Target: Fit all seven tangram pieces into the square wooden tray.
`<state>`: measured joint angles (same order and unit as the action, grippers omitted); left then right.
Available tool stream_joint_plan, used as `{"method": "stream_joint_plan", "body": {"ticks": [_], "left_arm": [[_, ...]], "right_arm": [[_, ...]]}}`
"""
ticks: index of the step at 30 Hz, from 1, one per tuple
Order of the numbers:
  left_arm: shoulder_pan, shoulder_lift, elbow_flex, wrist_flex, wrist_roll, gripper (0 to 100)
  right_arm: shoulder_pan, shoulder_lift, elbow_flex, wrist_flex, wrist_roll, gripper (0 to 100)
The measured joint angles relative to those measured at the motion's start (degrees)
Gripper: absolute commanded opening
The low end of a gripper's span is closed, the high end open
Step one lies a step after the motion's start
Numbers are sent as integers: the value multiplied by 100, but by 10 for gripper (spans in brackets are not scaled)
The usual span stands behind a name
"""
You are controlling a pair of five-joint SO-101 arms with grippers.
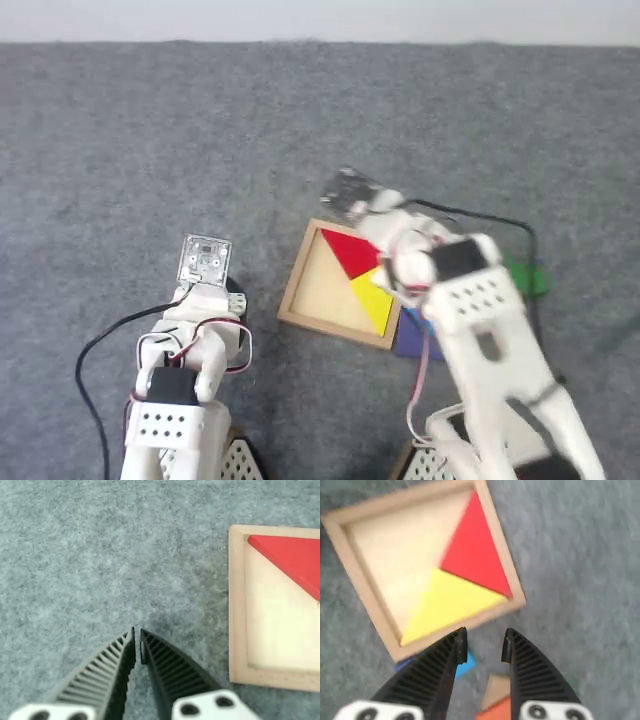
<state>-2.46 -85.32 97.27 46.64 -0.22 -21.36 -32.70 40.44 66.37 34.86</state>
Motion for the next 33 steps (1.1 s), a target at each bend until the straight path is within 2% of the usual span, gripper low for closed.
{"method": "stream_joint_plan", "body": {"ticks": [6,13,24,30,33], "left_arm": [[0,0,0,0,0,15],[0,0,0,0,0,15],[0,0,0,0,0,15],[0,0,0,0,0,15],[0,0,0,0,0,15]], "right_arm": [[1486,-879,580,316,-9,124],[2365,-607,598,1143,123,127],[2514,79,598,1196,211,130],[2497,457,598,1125,220,225],[2400,712,598,870,211,235]]}}
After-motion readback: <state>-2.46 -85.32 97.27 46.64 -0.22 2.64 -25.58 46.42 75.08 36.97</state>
